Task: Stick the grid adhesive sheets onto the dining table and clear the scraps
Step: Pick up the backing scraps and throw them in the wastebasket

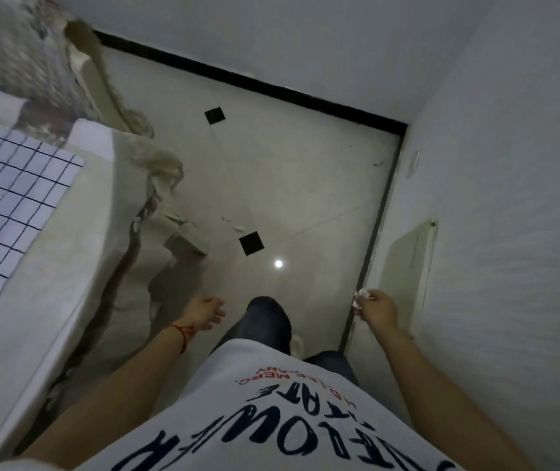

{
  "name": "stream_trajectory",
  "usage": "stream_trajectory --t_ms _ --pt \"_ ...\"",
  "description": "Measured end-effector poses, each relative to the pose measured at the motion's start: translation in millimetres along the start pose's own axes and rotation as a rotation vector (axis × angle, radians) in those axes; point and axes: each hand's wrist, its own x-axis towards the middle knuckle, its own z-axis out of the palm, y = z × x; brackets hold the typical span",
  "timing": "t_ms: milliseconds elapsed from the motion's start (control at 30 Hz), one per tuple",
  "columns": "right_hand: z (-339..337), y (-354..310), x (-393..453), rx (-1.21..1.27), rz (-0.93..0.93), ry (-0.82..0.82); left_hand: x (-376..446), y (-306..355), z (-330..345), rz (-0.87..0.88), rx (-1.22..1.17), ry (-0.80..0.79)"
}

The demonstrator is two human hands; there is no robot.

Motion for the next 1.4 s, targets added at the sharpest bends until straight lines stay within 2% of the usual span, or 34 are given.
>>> stream_trajectory --t_ms 200,400,633,800,933,1067,1200,1400 --pt "10 -107 81 -0.022 -0.079 -0.048 49 14 -15 -0.177 -0.144 0.066" --pt "19 -185 148 -0.114 -0.055 -0.049 108 94 -32 -0.242 -0.284 0.087" --pt "17 -260 209 -0.199 -0.013 -0.056 163 248 -66 -0.088 -0.342 0.079" --pt "32 -316 255 -0.303 -0.018 -0.126 197 315 -96 0.002 -0.422 0.117" --pt "63 -370 291 -0.475 -0.119 -0.281 216 324 -100 -0.069 -0.531 0.176" --pt "101 -425 328 -0.699 -0.229 -0.403 229 305 -80 -0.245 -0.642 0.227" --pt "149 -472 361 -0.833 -0.342 -0.529 241 285 -54 -0.409 -0.699 0.202" --pt "219 -487 399 -0.956 -0.398 -0.621 277 270 -37 -0.500 -0.776 0.174"
